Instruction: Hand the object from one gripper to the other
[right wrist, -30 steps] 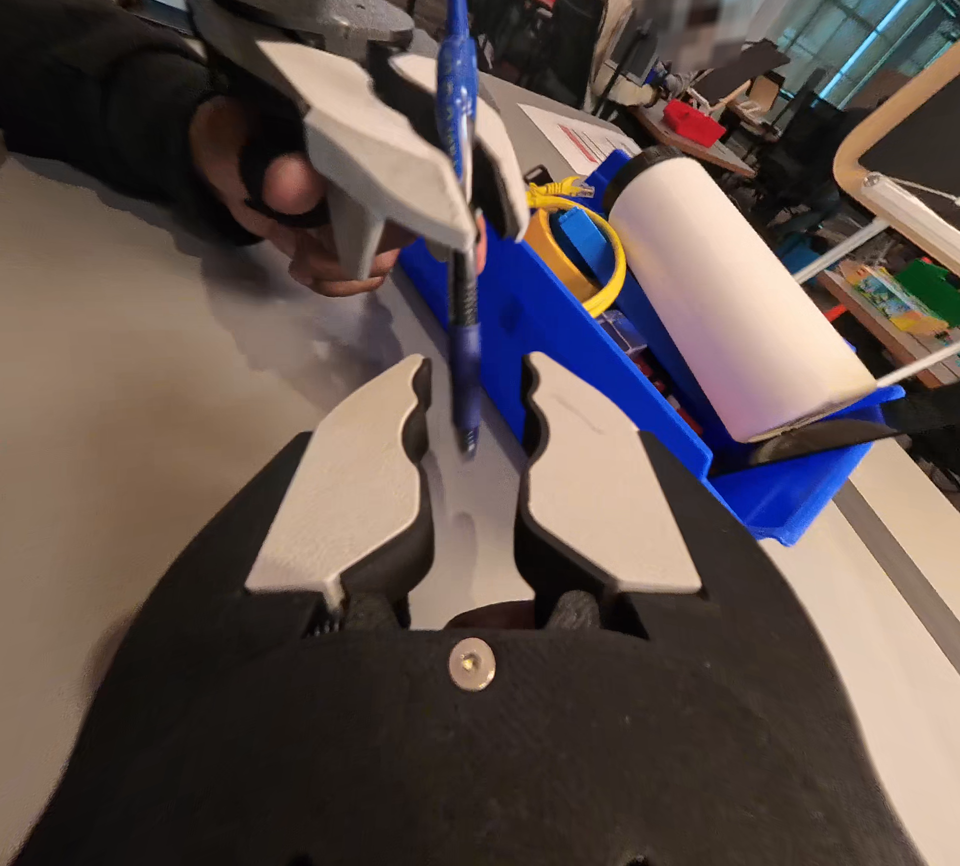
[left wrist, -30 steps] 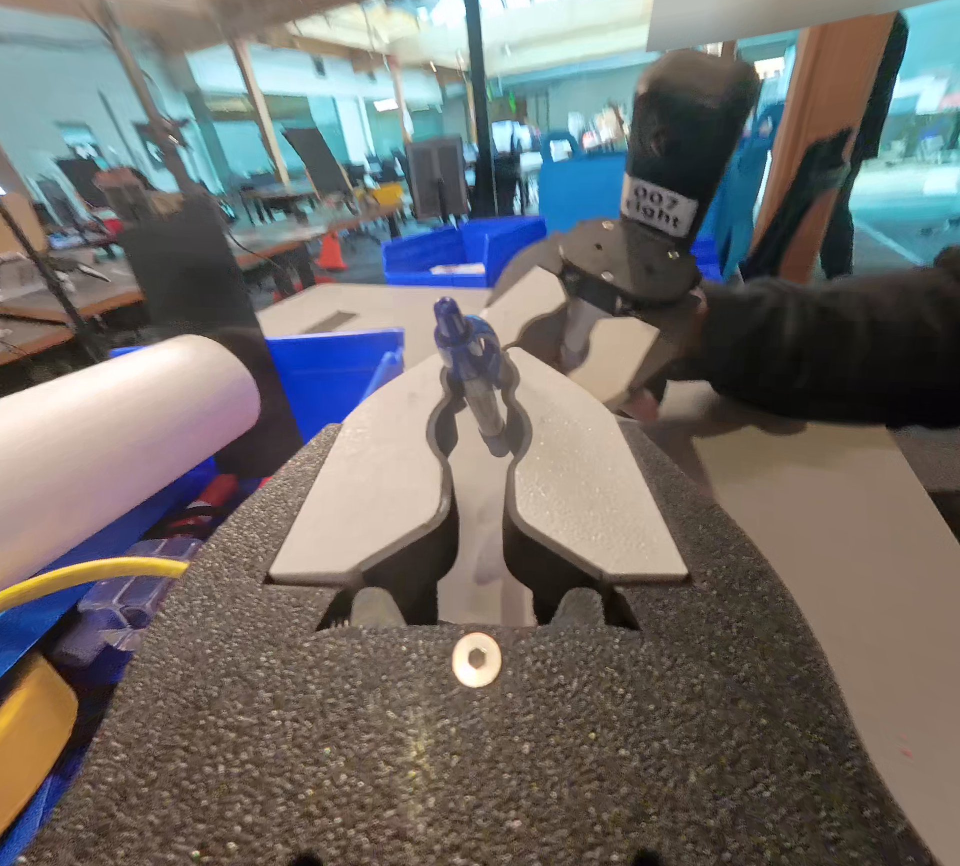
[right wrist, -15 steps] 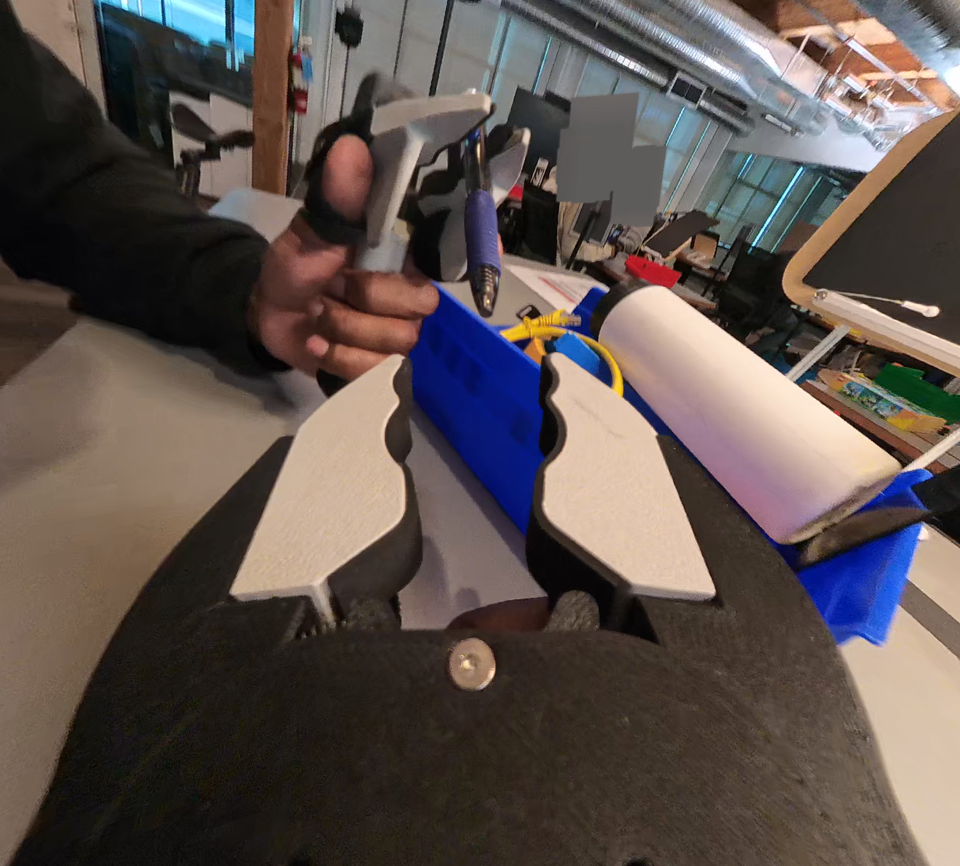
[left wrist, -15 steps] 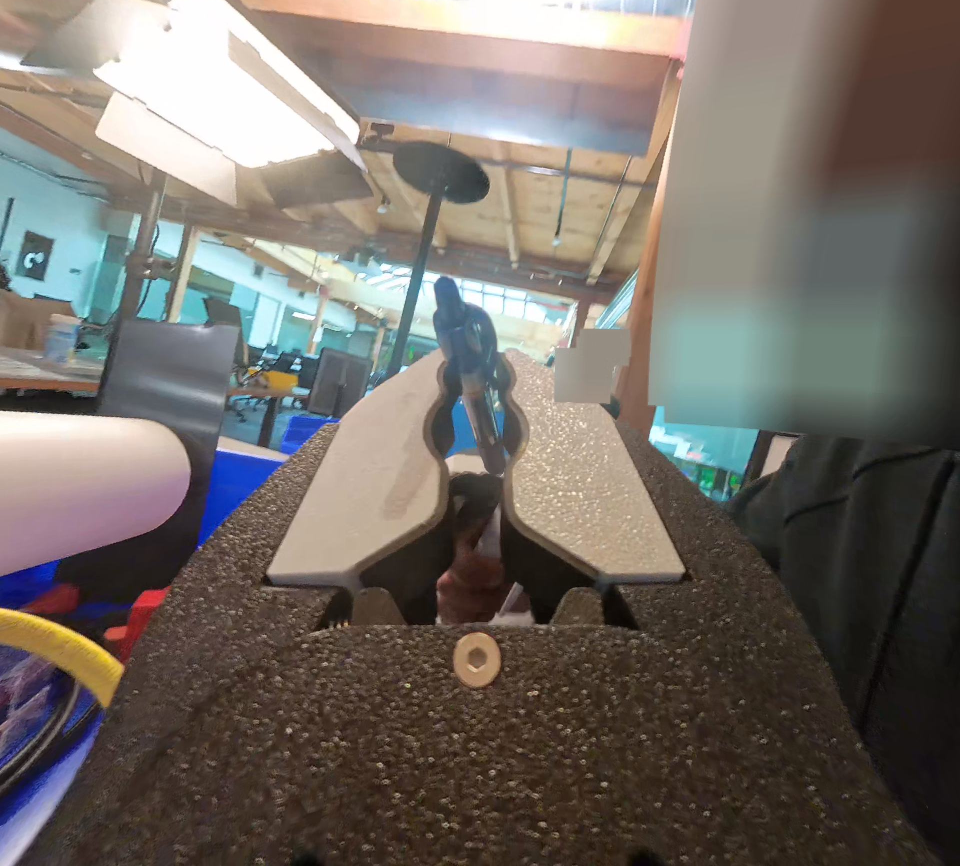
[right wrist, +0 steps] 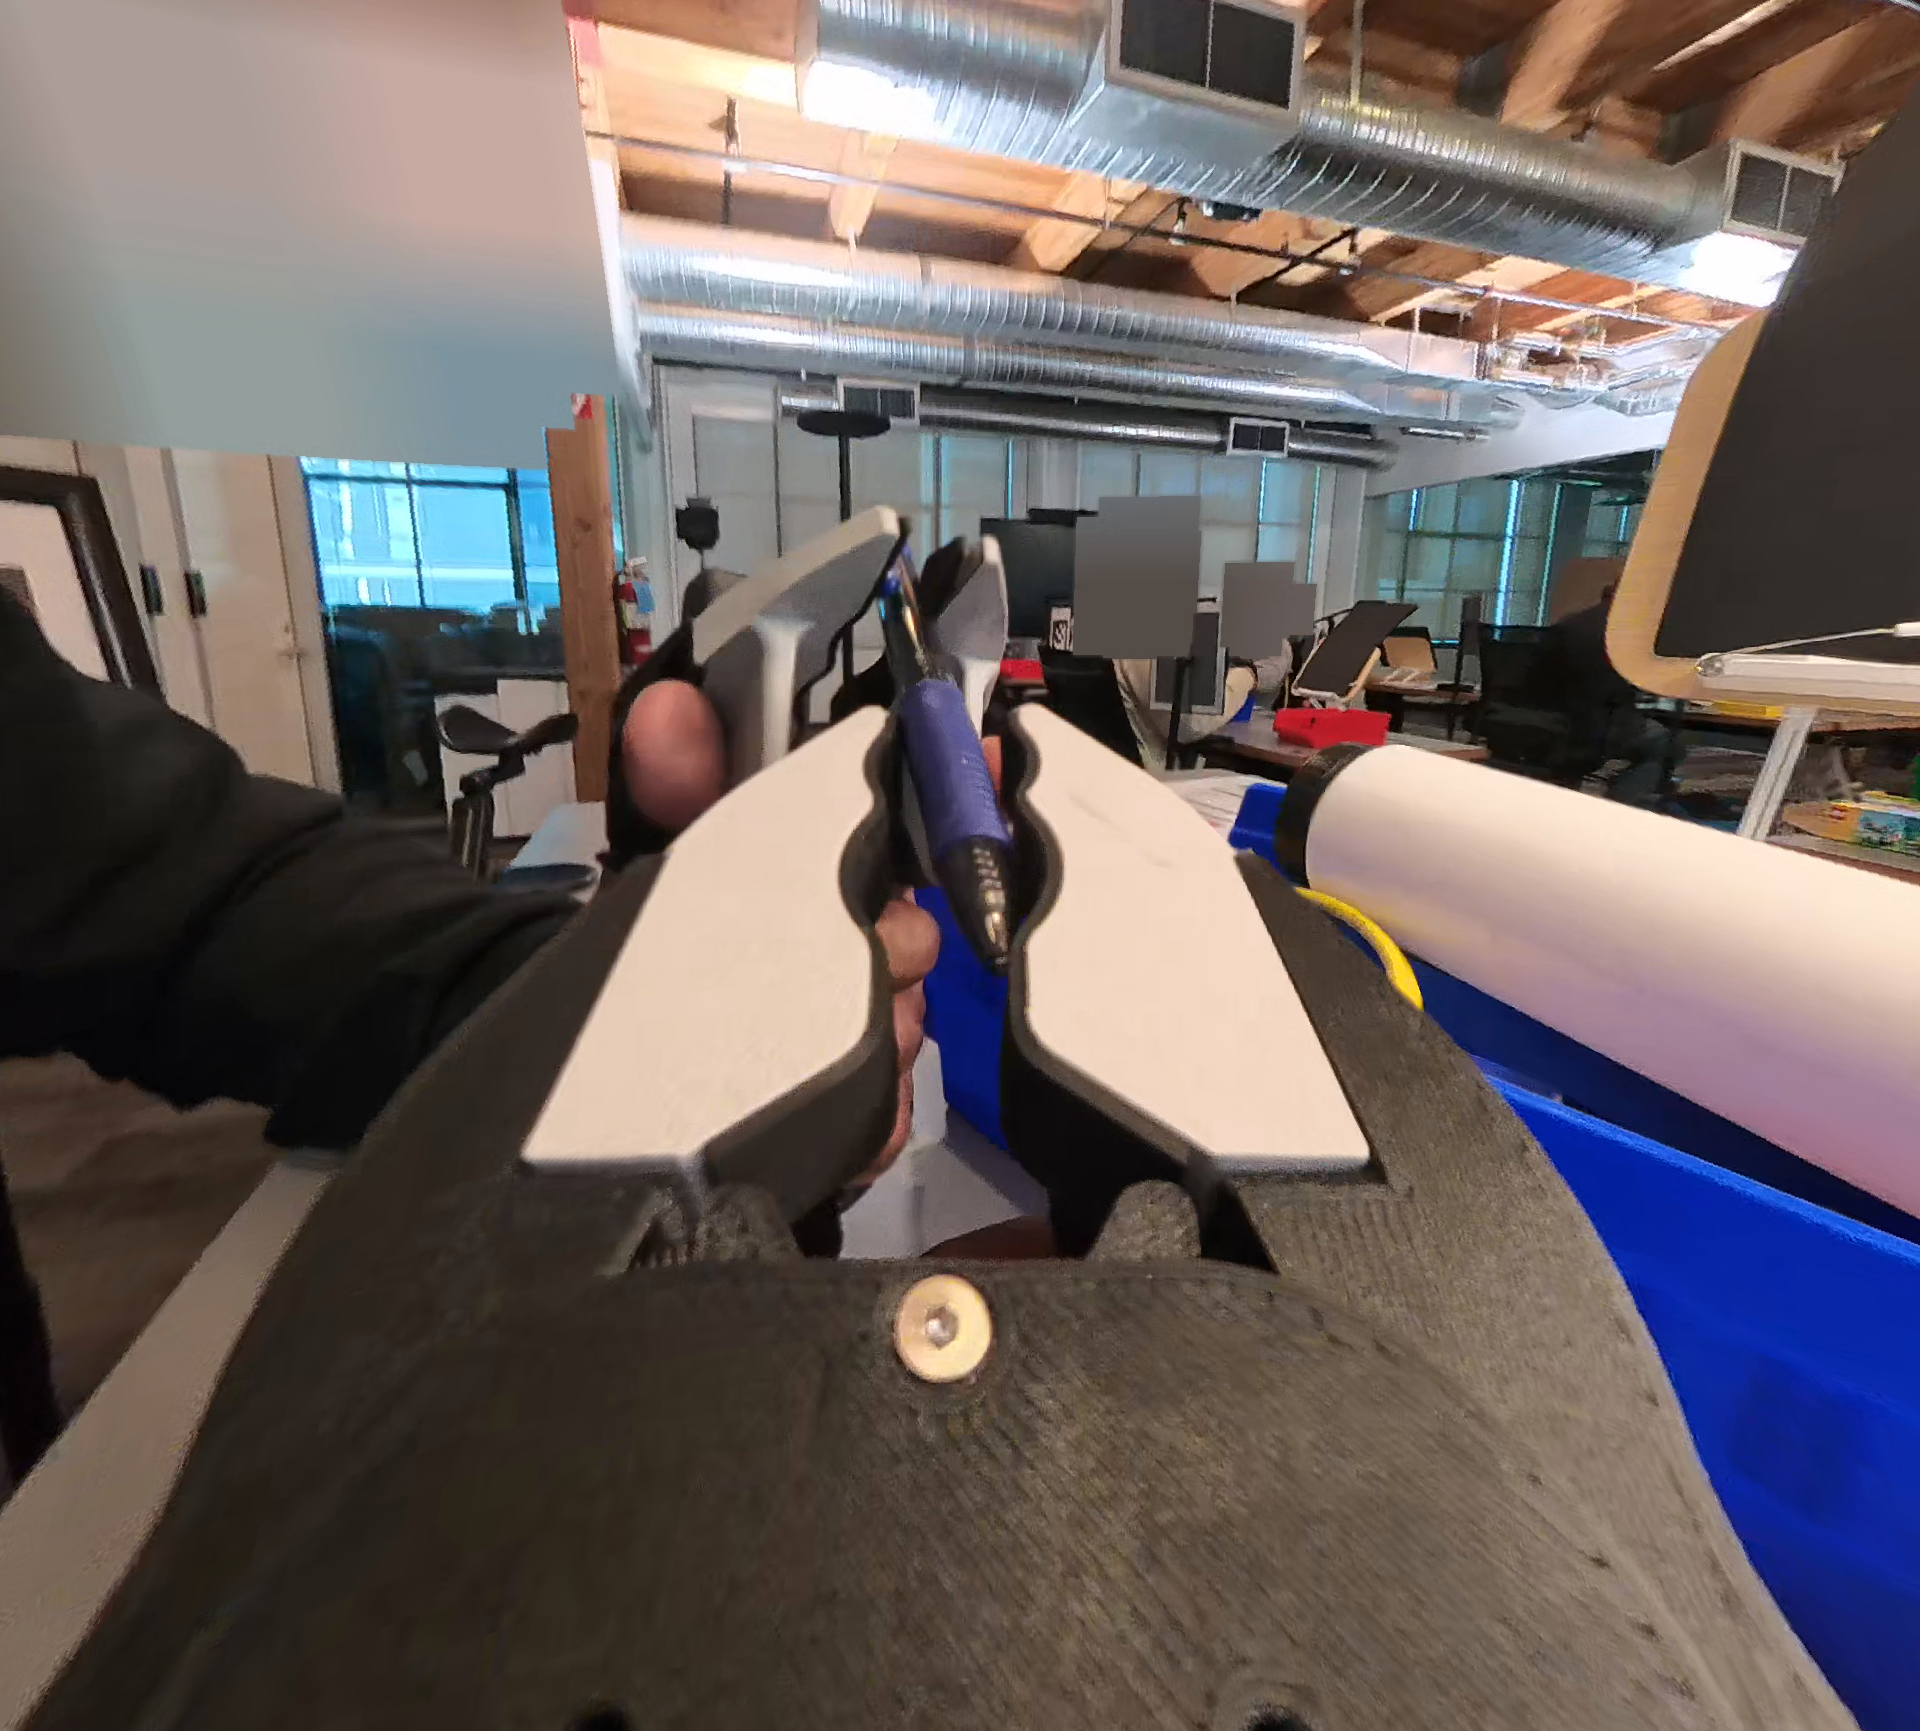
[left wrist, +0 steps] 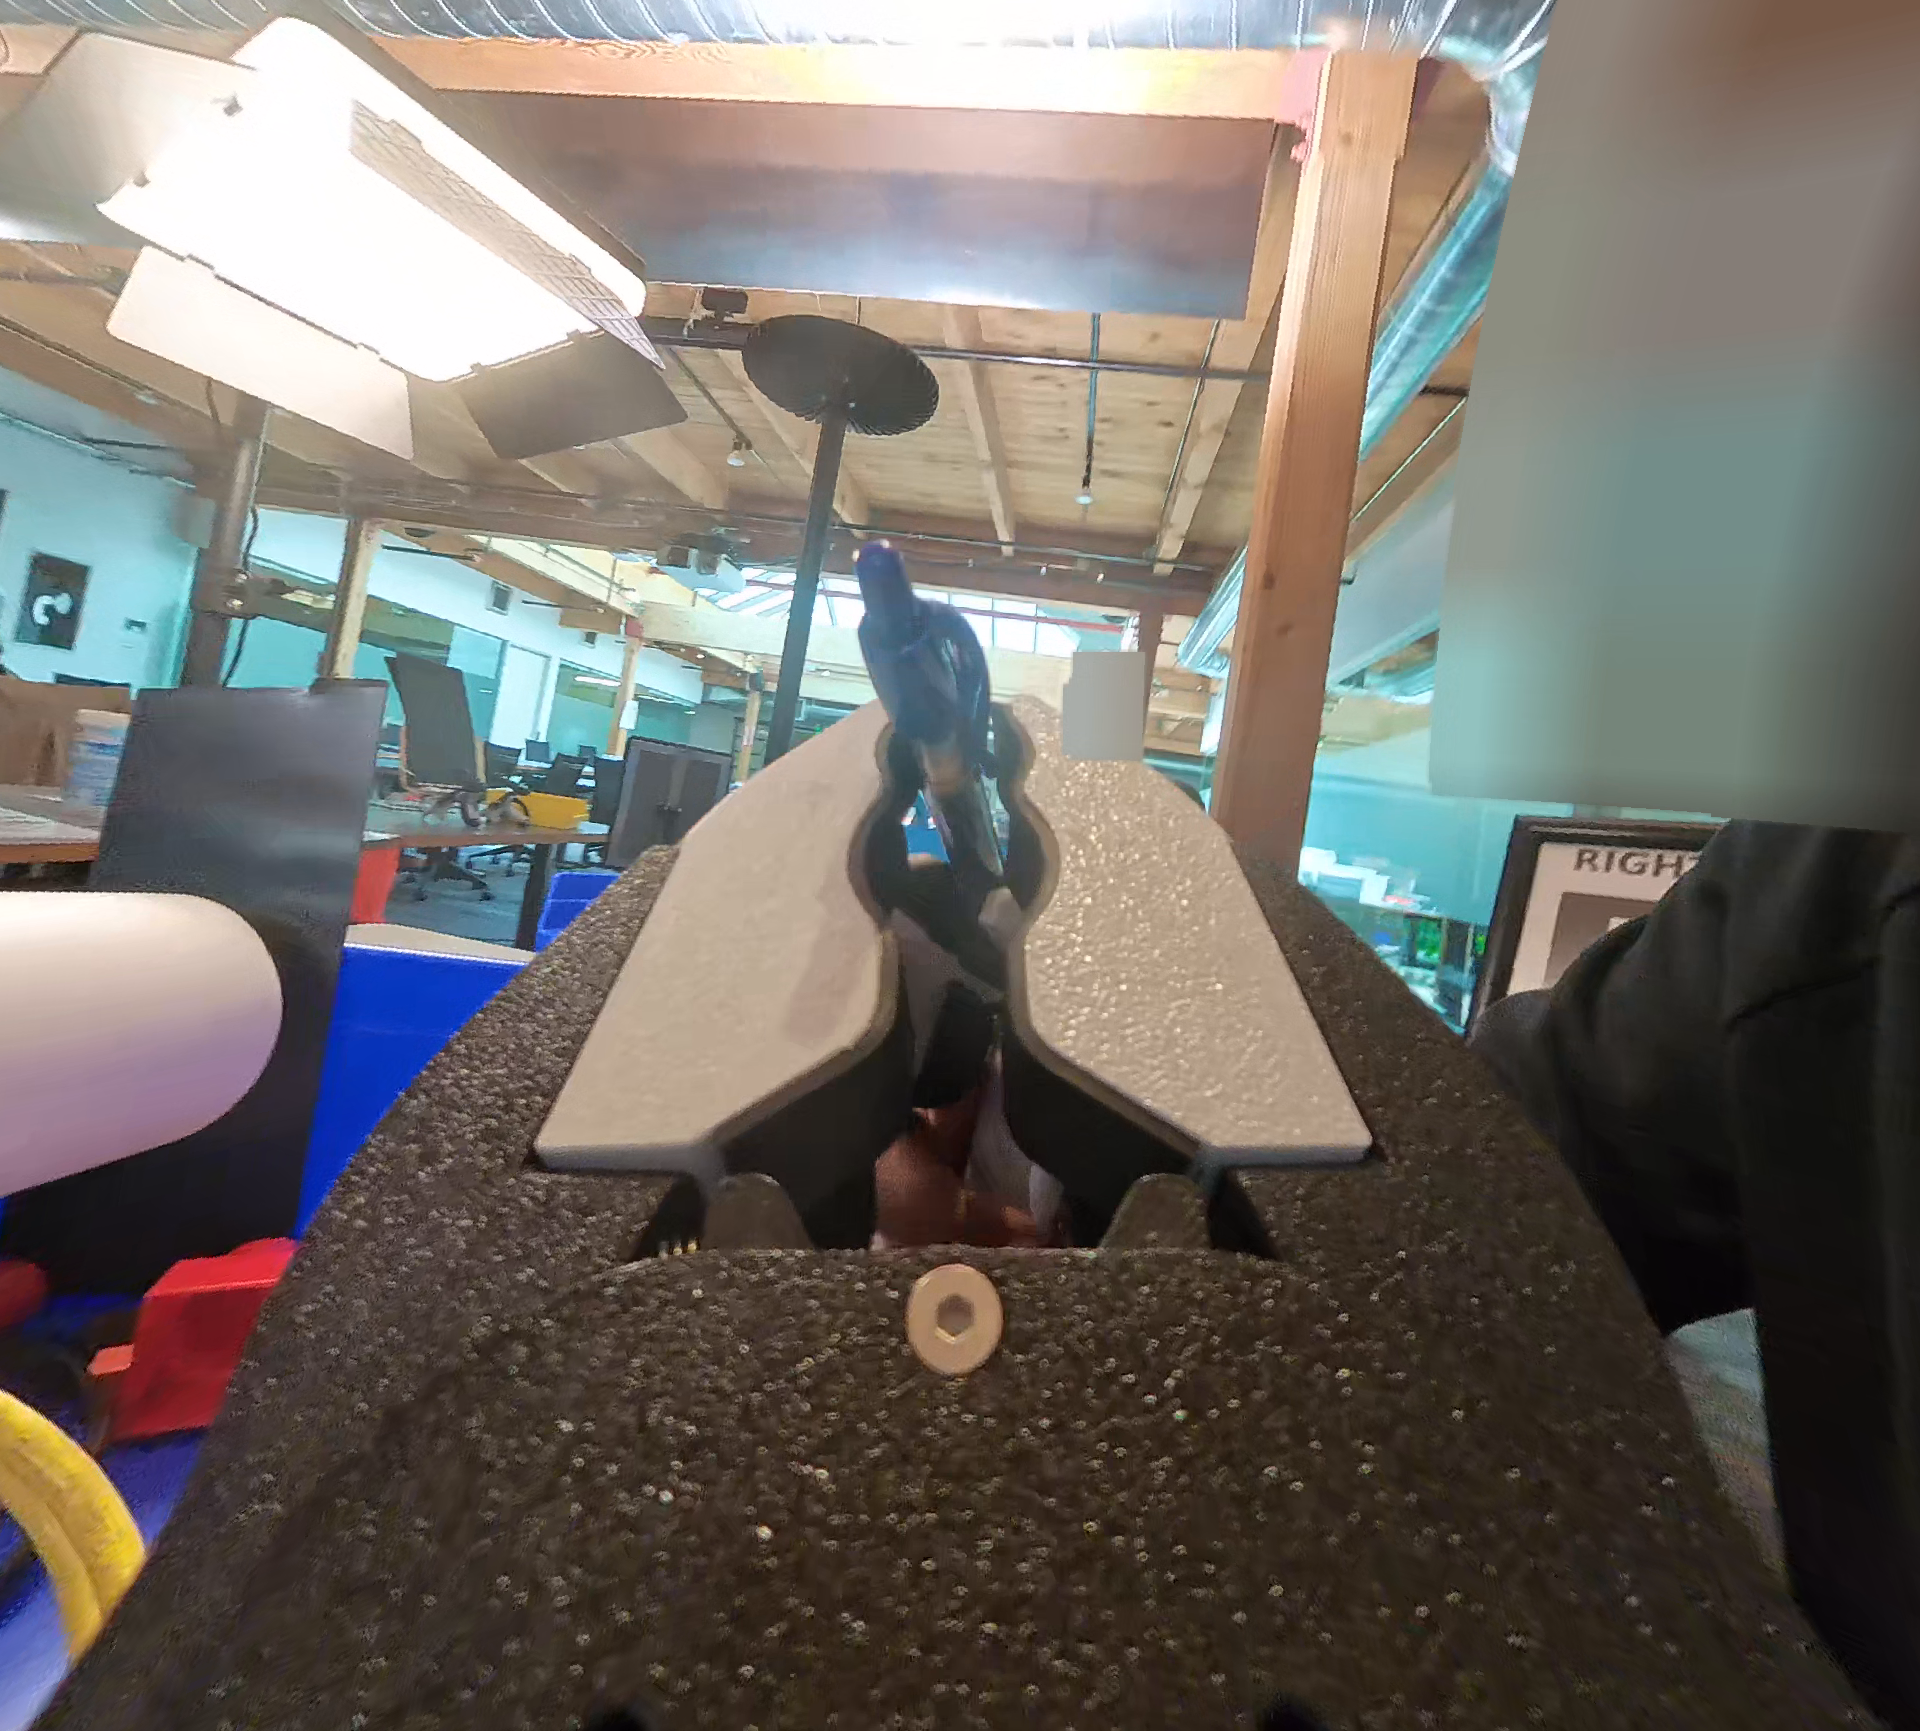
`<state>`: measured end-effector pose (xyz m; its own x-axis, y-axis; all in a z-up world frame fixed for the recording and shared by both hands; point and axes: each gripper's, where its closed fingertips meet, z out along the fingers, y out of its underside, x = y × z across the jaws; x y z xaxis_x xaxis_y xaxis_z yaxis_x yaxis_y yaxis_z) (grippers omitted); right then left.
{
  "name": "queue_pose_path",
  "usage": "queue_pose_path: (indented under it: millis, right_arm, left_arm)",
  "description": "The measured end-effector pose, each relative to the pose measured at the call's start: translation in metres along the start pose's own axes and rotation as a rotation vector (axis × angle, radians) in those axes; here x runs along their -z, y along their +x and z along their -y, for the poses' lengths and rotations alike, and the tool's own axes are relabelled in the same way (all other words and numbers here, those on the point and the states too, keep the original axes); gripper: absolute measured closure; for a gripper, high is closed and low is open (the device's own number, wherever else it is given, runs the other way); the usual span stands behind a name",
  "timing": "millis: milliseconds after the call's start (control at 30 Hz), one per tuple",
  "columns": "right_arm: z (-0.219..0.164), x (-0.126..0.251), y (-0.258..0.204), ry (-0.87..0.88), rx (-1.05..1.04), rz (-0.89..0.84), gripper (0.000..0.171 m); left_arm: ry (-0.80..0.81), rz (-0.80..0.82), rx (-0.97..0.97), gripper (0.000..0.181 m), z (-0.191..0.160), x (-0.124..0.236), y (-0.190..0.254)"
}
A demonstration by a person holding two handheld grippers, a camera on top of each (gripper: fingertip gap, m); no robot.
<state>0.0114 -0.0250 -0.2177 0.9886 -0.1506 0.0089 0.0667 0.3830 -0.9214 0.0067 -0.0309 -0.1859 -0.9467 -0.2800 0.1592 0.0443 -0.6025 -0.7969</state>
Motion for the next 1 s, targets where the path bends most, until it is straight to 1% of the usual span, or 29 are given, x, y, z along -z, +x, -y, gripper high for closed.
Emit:
queue_pose_path:
  millis: [167,400,533,667,767,867,1000]
  right_arm:
    - [0.003,0.002,0.0,0.021,-0.07,0.039,0.156]
    - [0.013,0.009,0.009,0.073,-0.252,0.086,0.159]
    - [0.015,0.011,0.013,0.075,-0.278,0.085,0.159]
    - [0.019,0.014,0.015,0.075,-0.296,0.106,0.16]
    - [0.02,0.017,0.016,0.035,-0.281,0.133,0.16]
    - [0.023,0.023,0.015,-0.035,-0.241,0.18,0.159]
    - [0.028,0.038,0.012,-0.138,-0.199,0.253,0.16]
  left_arm:
    - [-0.012,0.013,-0.004,0.166,-0.004,-0.001,-0.003]
    - [-0.103,-0.002,0.03,0.165,-0.02,0.0,-0.009]
    - [-0.124,0.0,0.097,0.166,-0.023,0.0,-0.011]
    - [-0.206,-0.025,0.12,0.166,-0.032,0.0,-0.008]
    - [-0.249,-0.018,0.082,0.163,-0.038,0.001,-0.009]
    - [-0.308,-0.01,0.017,0.152,-0.037,0.002,-0.012]
    - [-0.423,-0.005,-0.119,0.141,-0.04,0.004,-0.01]
